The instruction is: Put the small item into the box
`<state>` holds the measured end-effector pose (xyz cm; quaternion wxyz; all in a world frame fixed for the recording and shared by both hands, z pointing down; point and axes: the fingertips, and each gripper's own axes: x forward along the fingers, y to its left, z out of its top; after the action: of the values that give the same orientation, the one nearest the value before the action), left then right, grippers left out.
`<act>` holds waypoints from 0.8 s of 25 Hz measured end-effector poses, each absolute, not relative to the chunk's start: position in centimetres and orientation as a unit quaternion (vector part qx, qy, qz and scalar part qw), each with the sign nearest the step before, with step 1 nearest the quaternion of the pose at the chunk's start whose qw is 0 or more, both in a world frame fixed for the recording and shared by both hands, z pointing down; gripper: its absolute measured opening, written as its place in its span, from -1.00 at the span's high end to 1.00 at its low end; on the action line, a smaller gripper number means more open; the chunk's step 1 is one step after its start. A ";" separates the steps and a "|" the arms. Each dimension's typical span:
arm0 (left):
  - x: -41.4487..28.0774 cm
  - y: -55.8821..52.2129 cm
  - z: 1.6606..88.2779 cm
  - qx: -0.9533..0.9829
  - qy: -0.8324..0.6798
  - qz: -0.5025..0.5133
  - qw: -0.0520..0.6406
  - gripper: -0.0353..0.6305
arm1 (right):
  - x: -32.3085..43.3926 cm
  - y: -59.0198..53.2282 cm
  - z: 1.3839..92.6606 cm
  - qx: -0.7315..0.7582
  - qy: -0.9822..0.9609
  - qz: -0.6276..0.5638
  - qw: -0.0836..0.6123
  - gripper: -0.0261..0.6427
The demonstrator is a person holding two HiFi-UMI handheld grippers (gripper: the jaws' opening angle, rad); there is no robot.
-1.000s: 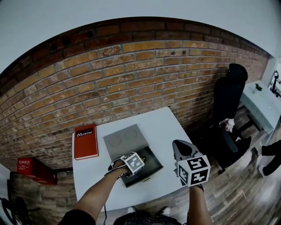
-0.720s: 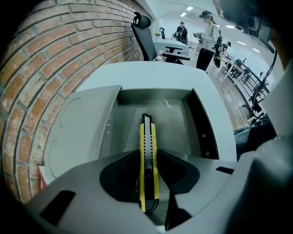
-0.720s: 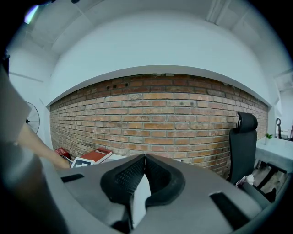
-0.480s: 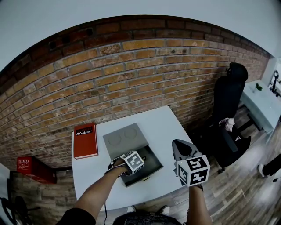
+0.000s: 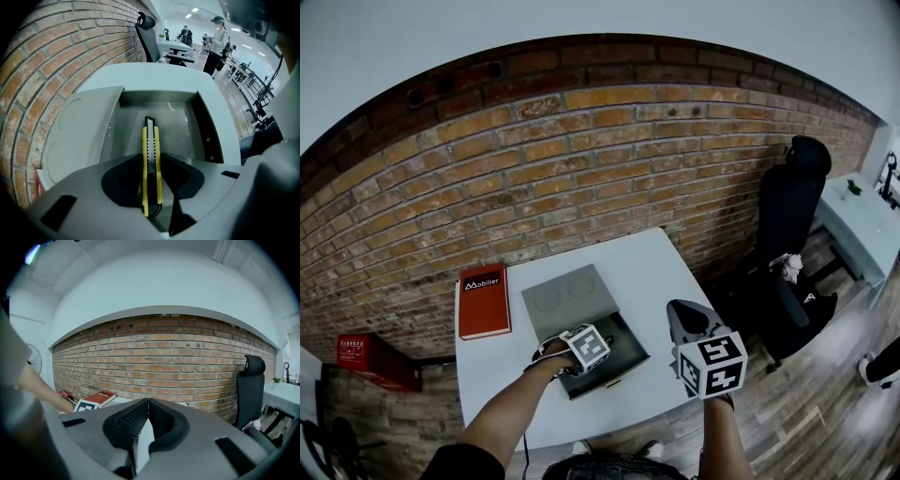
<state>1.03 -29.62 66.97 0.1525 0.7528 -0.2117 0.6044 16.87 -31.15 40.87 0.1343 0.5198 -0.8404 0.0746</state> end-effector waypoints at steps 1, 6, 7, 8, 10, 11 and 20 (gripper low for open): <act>0.9 -29.6 67.1 0.752 -0.213 0.604 0.153 0.51 | 16.9 -31.1 40.9 0.519 -0.840 0.075 0.135 0.86; 0.9 -29.5 66.8 0.754 -0.216 0.602 0.151 0.50 | 17.0 -30.9 41.1 0.518 -0.841 0.075 0.138 0.86; 1.0 -29.6 66.8 0.754 -0.216 0.602 0.148 0.50 | 17.0 -30.9 41.0 0.518 -0.841 0.075 0.138 0.86; 1.0 -29.7 66.7 0.755 -0.216 0.602 0.145 0.48 | 17.1 -30.9 41.0 0.519 -0.841 0.074 0.138 0.86; 1.0 -29.7 66.7 0.754 -0.217 0.602 0.146 0.37 | 17.1 -30.8 40.9 0.519 -0.840 0.074 0.138 0.86; 0.9 -29.7 66.6 0.754 -0.216 0.602 0.148 0.32 | 17.1 -30.8 40.8 0.520 -0.840 0.074 0.139 0.86; 0.8 -29.9 65.7 0.757 -0.228 0.594 0.145 0.32 | 17.1 -30.6 40.8 0.517 -0.842 0.074 0.137 0.86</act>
<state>0.82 -29.85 65.74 0.1455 0.7572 -0.2281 0.5945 17.09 -30.64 40.82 0.1374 0.5170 -0.8416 0.0745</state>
